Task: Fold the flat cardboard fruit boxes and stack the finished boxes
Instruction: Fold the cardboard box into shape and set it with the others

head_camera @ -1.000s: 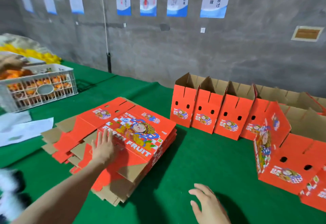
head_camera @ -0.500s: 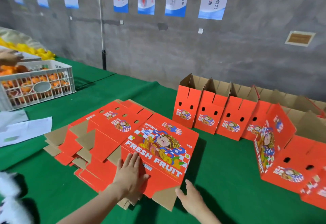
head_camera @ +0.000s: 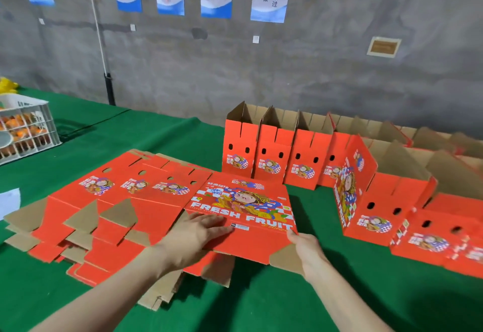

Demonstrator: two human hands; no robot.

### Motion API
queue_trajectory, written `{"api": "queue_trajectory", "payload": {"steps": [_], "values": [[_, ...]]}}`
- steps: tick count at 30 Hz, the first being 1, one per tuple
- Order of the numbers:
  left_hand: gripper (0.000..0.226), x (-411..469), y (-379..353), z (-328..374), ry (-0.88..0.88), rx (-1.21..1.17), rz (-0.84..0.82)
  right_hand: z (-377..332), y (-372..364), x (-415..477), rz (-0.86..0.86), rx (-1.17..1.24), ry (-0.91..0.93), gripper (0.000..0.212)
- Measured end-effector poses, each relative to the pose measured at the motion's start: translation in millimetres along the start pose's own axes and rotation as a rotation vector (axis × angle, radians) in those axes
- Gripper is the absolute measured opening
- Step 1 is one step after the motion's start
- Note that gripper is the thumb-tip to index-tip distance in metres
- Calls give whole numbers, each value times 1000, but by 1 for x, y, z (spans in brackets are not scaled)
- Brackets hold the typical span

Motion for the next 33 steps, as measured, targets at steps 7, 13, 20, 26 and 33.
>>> {"api": "queue_trajectory", "payload": {"steps": [7, 13, 20, 26, 33], "values": [[49, 12, 82, 58, -262, 45, 380, -21, 70, -50, -32, 718, 219, 28], [23, 43, 139, 102, -204, 74, 420, -22, 104, -101, 359, 92, 916, 20], [17, 76, 154, 150, -213, 80, 386, -30, 119, -125, 536, -487, 1148, 45], [24, 81, 171, 189, -268, -20, 374, -26, 133, -126, 459, -610, 1065, 51], [22, 78, 192, 230, -358, -169, 394, -25, 135, -123, 617, -562, 1050, 40]]}}
Point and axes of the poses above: each hand's wrist, its own x-axis towards the middle knuckle, its own y-axis out of the back of the hand, z = x × y, the point moved 1 cm from there along x, towards the middle knuckle, and after that the axes turned 13 degrees about -z, right-handed, at the moved point
